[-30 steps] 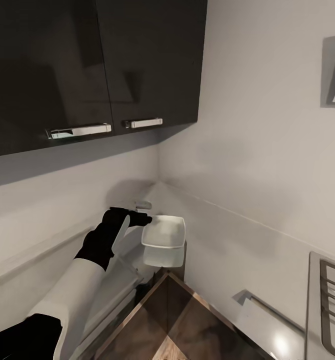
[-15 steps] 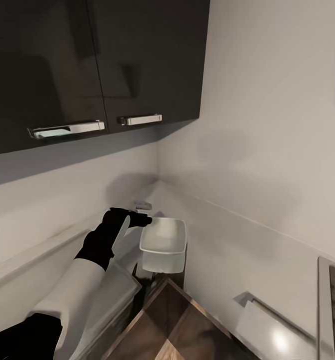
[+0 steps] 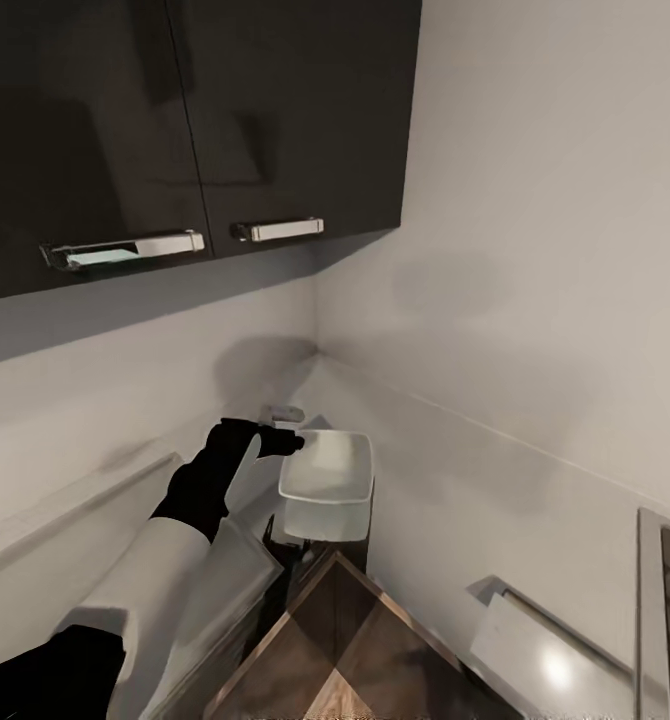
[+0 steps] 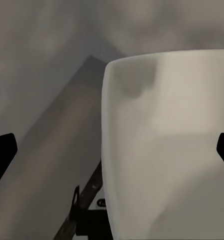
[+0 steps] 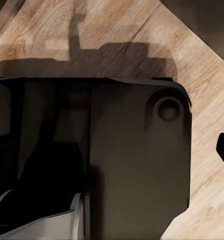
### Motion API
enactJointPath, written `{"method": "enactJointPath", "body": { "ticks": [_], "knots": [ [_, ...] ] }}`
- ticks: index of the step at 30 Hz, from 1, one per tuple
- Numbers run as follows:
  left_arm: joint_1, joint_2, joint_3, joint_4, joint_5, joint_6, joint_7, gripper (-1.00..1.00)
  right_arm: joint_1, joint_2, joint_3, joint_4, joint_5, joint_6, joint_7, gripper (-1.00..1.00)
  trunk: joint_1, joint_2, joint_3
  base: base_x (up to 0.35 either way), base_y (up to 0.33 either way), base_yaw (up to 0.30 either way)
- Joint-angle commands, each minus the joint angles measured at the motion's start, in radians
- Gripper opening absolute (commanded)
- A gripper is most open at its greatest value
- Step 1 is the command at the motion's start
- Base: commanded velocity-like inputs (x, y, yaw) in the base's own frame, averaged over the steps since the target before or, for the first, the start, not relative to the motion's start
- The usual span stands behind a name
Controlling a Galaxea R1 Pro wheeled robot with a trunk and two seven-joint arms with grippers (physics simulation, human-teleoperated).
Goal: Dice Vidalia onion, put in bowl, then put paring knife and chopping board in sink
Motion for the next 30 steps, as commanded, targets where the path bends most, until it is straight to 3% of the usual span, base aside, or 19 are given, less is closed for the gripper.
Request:
{"method": "enactJointPath", "body": {
  "ticks": [1,30],
  "knots": [
    [-0.001,0.000,0.000,0.005,0.002,0.002,-0.001,1.00,-0.001,0.000,-0.004,0.001,0.006,-0.003,-0.002,1.00,0.001,-0.002,-0.004,0.000,0.000,0.000],
    [-0.001,0.000,0.000,0.089,0.003,-0.049,-0.001,1.00,-0.001,0.000,-0.004,0.001,0.006,0.012,0.000,1.00,0.001,-0.002,-0.050,0.000,0.000,0.000]
  ]
}}
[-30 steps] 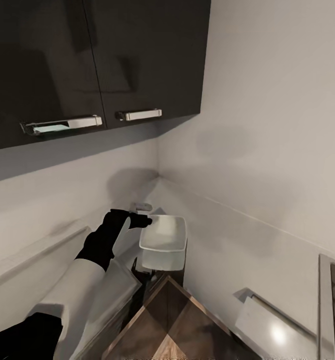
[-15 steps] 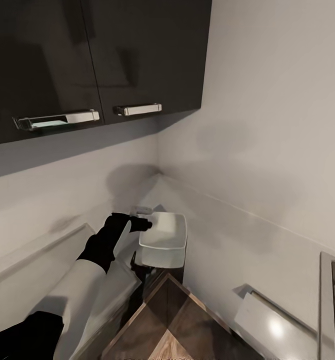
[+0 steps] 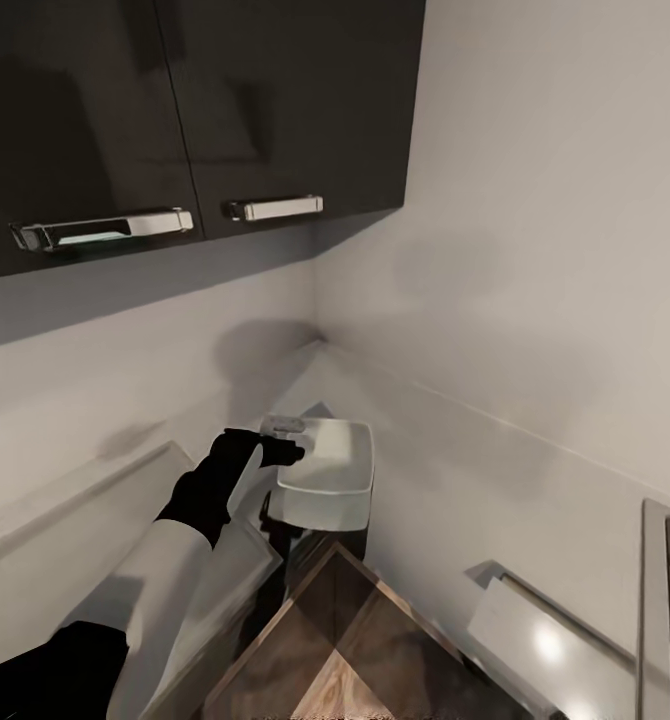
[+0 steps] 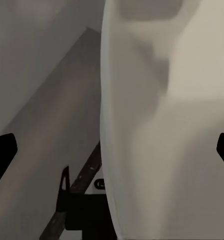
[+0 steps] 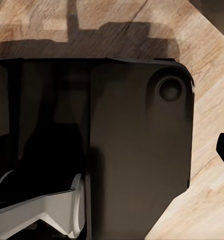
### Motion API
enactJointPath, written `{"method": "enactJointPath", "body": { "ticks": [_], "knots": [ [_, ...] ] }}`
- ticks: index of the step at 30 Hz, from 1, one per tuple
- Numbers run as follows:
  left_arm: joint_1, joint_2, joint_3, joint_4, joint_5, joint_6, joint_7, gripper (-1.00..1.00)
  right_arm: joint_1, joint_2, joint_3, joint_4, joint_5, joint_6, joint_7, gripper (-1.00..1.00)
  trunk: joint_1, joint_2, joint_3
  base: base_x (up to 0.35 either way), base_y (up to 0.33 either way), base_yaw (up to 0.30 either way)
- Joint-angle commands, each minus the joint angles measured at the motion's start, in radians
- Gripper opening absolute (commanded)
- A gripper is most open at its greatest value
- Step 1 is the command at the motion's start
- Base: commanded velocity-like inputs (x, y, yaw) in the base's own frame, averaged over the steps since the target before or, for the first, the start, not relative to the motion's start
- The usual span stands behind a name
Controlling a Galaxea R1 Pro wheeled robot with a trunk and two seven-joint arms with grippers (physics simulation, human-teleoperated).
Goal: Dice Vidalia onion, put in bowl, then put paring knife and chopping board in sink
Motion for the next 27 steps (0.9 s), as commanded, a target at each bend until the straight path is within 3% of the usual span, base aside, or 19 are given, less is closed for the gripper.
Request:
{"method": "enactJointPath", "body": {
  "ticks": [1,27],
  "knots": [
    [-0.001,0.000,-0.001,-0.001,0.002,0.005,0.000,1.00,-0.001,0.000,-0.004,0.001,0.006,-0.003,-0.002,1.00,0.001,-0.002,-0.004,0.000,0.000,0.000],
    [-0.001,0.000,-0.001,0.005,0.003,0.005,0.000,1.00,-0.001,0.000,-0.004,0.001,0.006,-0.003,-0.002,1.00,0.001,-0.002,-0.042,0.000,0.000,0.000]
  ]
}}
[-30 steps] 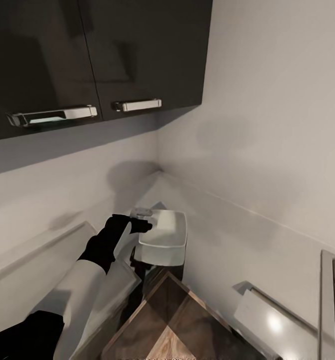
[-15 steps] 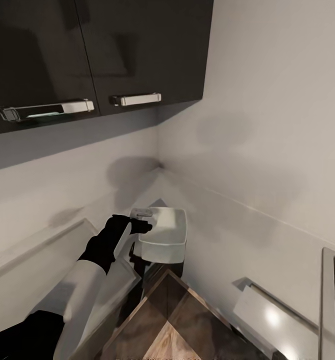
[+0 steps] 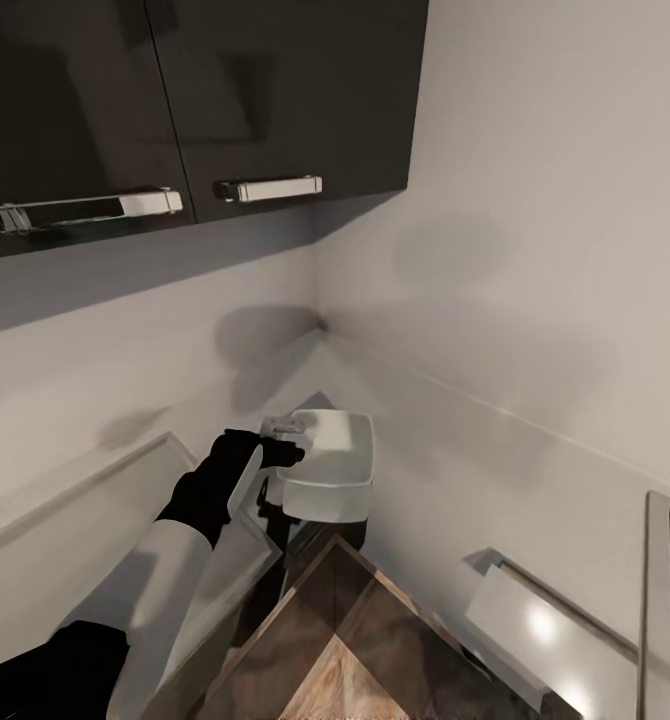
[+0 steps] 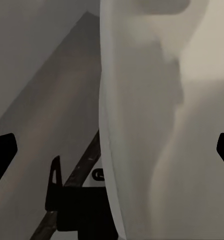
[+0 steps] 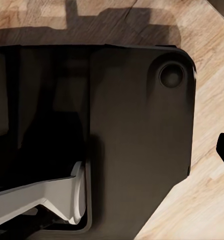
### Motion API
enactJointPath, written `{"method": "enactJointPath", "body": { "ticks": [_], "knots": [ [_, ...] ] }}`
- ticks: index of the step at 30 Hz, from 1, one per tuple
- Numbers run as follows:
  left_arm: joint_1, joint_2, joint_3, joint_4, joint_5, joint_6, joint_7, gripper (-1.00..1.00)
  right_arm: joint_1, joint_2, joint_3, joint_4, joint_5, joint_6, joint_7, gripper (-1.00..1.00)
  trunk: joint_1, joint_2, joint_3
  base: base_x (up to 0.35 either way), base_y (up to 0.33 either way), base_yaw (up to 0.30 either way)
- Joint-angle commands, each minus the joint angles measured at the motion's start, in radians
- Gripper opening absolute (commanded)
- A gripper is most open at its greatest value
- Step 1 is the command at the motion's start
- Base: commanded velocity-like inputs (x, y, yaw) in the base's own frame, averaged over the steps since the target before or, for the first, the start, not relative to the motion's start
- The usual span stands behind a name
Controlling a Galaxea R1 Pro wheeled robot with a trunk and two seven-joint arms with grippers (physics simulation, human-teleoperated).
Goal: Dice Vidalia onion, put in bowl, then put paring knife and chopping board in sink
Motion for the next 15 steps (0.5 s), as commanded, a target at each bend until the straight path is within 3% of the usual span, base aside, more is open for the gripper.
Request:
{"method": "enactJointPath", "body": {
  "ticks": [1,15],
  "knots": [
    [-0.001,0.000,-0.001,-0.001,0.002,0.005,0.000,1.00,-0.001,0.000,-0.004,0.001,0.006,-0.003,-0.002,1.00,0.001,-0.002,-0.002,0.000,0.000,0.000],
    [-0.001,0.000,-0.001,0.012,0.003,0.005,0.000,1.00,-0.001,0.000,-0.004,0.001,0.006,-0.003,-0.002,1.00,0.001,-0.002,-0.010,0.000,0.000,0.000]
  ]
}}
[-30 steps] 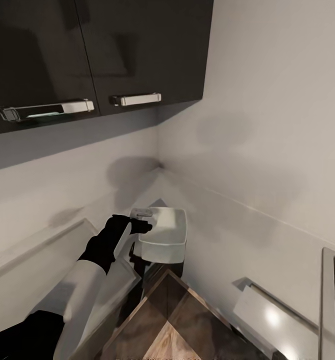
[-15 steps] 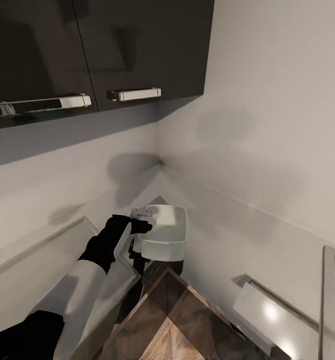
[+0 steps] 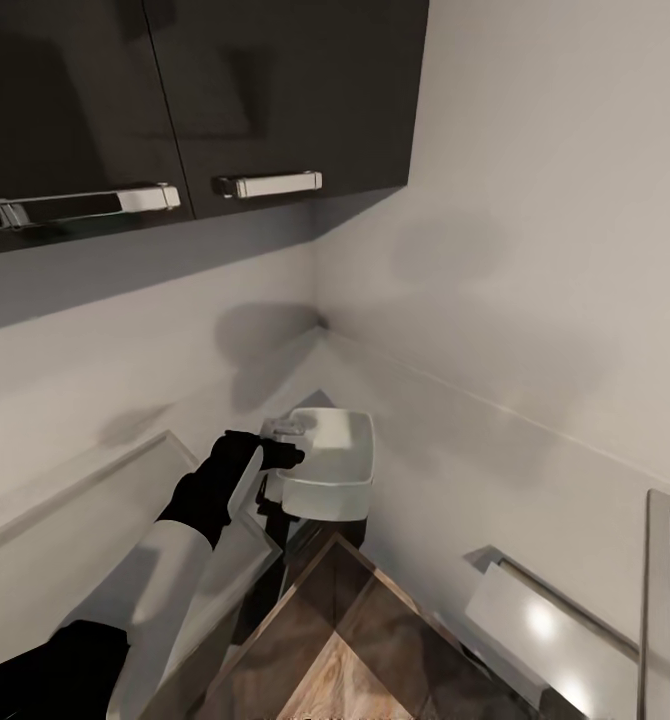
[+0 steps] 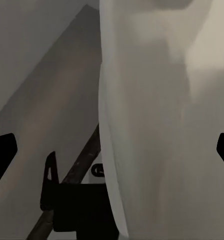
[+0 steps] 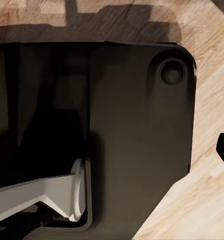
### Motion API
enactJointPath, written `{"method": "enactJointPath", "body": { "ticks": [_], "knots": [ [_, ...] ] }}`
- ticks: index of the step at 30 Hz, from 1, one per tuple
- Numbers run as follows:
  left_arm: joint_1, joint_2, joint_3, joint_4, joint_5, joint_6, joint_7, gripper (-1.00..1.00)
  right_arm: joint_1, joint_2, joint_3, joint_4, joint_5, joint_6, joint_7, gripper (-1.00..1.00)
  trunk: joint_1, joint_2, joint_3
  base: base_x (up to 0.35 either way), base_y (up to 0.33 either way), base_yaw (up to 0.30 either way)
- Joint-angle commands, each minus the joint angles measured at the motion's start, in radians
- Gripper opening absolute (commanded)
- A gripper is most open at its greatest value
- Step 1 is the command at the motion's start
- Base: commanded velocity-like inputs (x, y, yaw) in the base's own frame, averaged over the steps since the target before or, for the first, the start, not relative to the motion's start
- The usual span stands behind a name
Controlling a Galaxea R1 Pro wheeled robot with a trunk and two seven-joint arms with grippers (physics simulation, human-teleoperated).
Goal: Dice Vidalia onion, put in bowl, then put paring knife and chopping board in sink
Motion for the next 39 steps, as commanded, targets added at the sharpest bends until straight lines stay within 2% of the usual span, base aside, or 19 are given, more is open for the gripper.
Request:
{"method": "enactJointPath", "body": {
  "ticks": [1,21,33,39],
  "knots": [
    [-0.001,0.000,-0.001,-0.001,0.002,0.004,0.000,-1.00,-0.001,0.000,-0.004,0.001,0.006,-0.003,-0.002,1.00,0.001,-0.002,-0.003,0.000,0.000,0.000],
    [-0.001,0.000,-0.001,-0.013,0.002,0.004,-0.004,-1.00,-0.001,0.000,-0.004,0.001,0.006,-0.003,-0.002,1.00,0.001,-0.002,-0.004,0.000,0.000,0.000],
    [-0.001,-0.001,0.001,-0.114,0.006,0.014,-0.006,-1.00,-0.001,0.000,-0.004,0.001,0.006,-0.003,-0.002,1.00,0.001,-0.002,-0.004,0.000,0.000,0.000],
    [-0.001,-0.001,0.003,-0.157,0.006,0.017,-0.072,-1.00,-0.001,0.000,-0.004,0.001,0.006,-0.003,-0.001,1.00,0.001,-0.002,-0.004,0.000,0.000,0.000]
  ]
}}
